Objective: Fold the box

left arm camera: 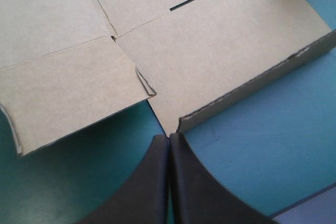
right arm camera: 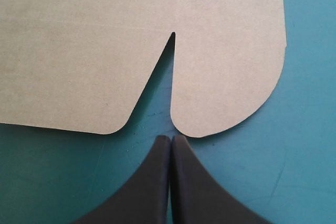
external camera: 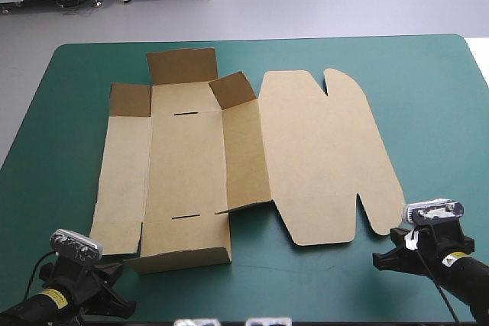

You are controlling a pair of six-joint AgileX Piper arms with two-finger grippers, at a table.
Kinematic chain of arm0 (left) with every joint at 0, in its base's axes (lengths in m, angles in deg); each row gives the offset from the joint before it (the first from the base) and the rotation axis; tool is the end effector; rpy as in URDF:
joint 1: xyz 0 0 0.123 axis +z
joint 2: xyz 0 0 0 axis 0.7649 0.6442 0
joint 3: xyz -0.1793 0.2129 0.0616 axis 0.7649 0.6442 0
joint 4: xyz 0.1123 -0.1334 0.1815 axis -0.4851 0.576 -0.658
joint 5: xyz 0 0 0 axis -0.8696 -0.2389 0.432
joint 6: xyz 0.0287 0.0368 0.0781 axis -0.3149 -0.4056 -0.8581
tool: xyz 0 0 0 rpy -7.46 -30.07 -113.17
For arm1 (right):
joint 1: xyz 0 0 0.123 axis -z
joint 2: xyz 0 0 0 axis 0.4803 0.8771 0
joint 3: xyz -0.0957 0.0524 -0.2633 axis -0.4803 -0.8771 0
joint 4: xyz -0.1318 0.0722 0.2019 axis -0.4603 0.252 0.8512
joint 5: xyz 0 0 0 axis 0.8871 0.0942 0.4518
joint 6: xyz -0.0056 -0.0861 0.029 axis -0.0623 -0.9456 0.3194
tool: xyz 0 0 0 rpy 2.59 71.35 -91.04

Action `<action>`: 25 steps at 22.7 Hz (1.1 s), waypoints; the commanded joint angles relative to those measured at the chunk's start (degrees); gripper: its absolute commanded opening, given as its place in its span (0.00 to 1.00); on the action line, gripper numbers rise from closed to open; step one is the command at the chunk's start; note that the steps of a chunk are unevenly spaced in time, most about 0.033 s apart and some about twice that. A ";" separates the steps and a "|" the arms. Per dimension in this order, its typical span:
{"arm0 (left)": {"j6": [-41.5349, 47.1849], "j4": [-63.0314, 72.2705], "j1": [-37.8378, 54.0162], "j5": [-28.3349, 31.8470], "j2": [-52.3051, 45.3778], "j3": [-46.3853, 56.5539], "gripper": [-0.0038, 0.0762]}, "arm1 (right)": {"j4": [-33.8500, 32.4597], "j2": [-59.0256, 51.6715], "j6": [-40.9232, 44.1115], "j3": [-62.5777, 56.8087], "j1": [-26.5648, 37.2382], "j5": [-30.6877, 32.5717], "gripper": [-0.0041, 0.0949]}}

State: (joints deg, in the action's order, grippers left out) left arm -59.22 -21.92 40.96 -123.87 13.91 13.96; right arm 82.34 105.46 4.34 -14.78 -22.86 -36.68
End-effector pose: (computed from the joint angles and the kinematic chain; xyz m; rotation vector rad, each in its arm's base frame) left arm 0.0387 -0.0247 0.2614 0.4572 2.3725 -0.2491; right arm 0.0880 0.0182 0.2639 -0.1870 2.3327 0.2388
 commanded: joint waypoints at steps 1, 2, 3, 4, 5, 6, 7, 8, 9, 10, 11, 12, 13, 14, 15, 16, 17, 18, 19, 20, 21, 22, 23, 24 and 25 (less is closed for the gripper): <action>0.24 1.21 0.01 2.68 0.51 -1.30 0.04 | 1.50 0.25 -0.09 1.45 0.02 -3.06 0.02; 0.24 1.21 0.01 2.68 0.51 -1.30 0.04 | 1.50 0.25 -0.09 1.45 0.02 -3.06 0.02; 0.24 1.21 0.01 2.68 0.51 -1.30 0.04 | 1.50 0.25 -0.09 1.45 0.02 -3.06 0.02; 0.24 1.21 0.01 2.68 0.51 -1.30 0.04 | 1.50 0.25 -0.09 1.45 0.02 -3.06 0.02; 0.24 1.21 0.01 2.68 0.51 -1.30 0.04 | 1.50 0.25 -0.09 1.45 0.02 -3.06 0.02; 0.24 1.21 0.01 2.68 0.51 -1.30 0.04 | 1.50 0.25 -0.09 1.45 0.02 -3.06 0.02; 0.24 1.21 0.01 2.68 0.51 -1.30 0.04 | 1.50 0.25 -0.09 1.45 0.02 -3.06 0.02; 0.24 1.21 0.01 2.68 0.51 -1.30 0.04 | 1.50 0.25 -0.09 1.45 0.02 -3.06 0.02; 0.24 1.21 0.01 2.68 0.51 -1.30 0.04 | 1.50 0.25 -0.09 1.45 0.02 -3.06 0.02; 0.24 1.21 0.01 2.68 0.51 -1.30 0.04 | 1.50 0.25 -0.09 1.45 0.02 -3.06 0.02; 0.24 1.21 0.01 2.68 0.51 -1.30 0.04 | 1.50 0.25 -0.09 1.45 0.02 -3.06 0.02; 0.64 1.21 0.01 2.68 0.51 -1.30 0.04 | 1.50 0.25 -0.09 1.45 0.02 -3.06 0.02; 2.53 1.21 0.01 1.98 0.65 -2.23 0.04 | 1.50 0.25 -0.09 1.45 0.02 -3.06 0.02; 3.68 1.21 0.01 1.32 1.04 -3.22 0.04 | 1.50 0.25 -0.09 1.45 0.02 -3.06 0.02; 5.26 1.21 0.01 -0.54 2.07 -5.90 0.04 | 1.50 0.25 -0.09 1.45 0.02 -3.06 0.02; 5.36 1.21 0.01 -1.50 2.63 -7.39 0.04 | 1.50 0.25 -0.09 1.45 0.02 -3.06 0.02; 5.36 1.35 0.01 -3.61 4.24 -11.58 0.04 | 1.39 0.25 -0.09 1.45 0.02 -3.06 0.02; 5.36 1.48 0.01 -5.25 5.94 -15.14 0.04 | 1.39 0.25 -0.09 1.45 0.02 -3.06 0.02; 6.12 1.60 0.01 -6.28 7.24 -18.20 0.04 | 1.39 0.25 -0.09 1.45 0.02 -3.06 0.02; 8.45 1.60 0.01 -7.20 9.23 -21.32 0.04 | 1.39 0.25 -0.09 1.45 0.02 -3.06 0.02; 9.57 1.60 0.01 -7.77 10.72 -23.33 0.04 | 1.39 0.25 -0.09 1.45 0.02 -3.06 0.02; 10.29 1.60 0.01 -7.87 12.33 -25.20 0.04 | 1.39 0.25 -0.09 1.45 0.02 -3.06 0.02; 10.43 1.60 0.01 -7.75 13.88 -26.75 0.04 | 1.39 0.25 -0.09 1.45 0.02 -3.06 0.02; 10.96 1.60 0.01 -7.75 16.08 -28.18 0.04 | 1.39 0.25 -0.09 1.45 0.02 -3.06 0.02; 11.20 1.60 0.01 -7.75 17.80 -29.17 0.04 | 1.39 0.25 -0.09 1.45 0.02 -3.06 0.02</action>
State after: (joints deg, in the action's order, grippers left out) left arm -49.29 -21.65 40.96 -132.97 28.01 -11.75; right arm 82.34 105.46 4.36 -14.78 -22.86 -36.68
